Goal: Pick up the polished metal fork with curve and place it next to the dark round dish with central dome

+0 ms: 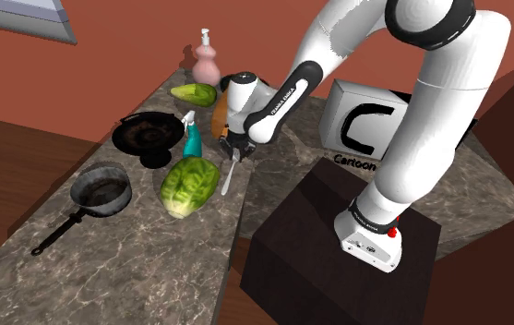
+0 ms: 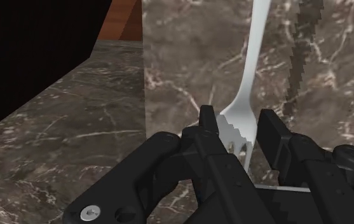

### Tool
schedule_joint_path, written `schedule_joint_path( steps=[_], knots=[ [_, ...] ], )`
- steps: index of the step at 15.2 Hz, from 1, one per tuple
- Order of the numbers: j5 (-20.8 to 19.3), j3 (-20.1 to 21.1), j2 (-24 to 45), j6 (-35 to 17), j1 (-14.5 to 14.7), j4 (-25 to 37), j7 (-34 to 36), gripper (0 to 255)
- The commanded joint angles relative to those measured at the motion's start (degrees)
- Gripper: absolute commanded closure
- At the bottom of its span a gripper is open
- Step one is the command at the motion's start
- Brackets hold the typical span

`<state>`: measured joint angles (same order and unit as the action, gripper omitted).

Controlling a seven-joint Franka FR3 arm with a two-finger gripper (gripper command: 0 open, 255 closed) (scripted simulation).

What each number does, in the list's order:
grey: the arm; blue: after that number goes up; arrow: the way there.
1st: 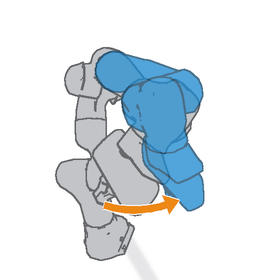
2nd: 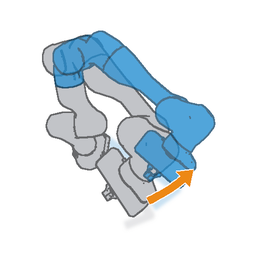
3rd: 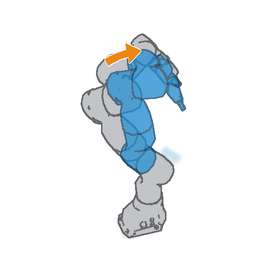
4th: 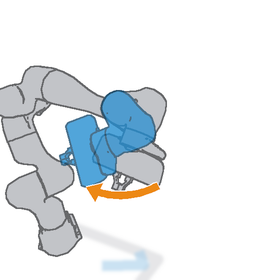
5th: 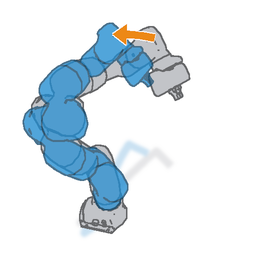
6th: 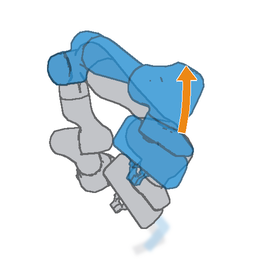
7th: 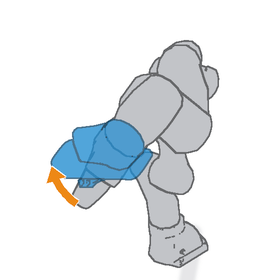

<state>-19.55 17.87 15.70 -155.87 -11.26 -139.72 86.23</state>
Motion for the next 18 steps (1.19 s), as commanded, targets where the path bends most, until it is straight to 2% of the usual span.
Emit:
schedule_joint_path(
  steps=[1, 13, 18],
  knots=[
    [1.5, 0.9, -1.5, 1.3, -0.6, -0.1, -1.2, 255],
    [10.4, 4.3, -10.7, 9.6, -2.6, -0.1, -7.9, 255],
    [10.7, 1.1, -9.3, 9.6, -6.9, 1.8, -15.7, 255]
  ],
)
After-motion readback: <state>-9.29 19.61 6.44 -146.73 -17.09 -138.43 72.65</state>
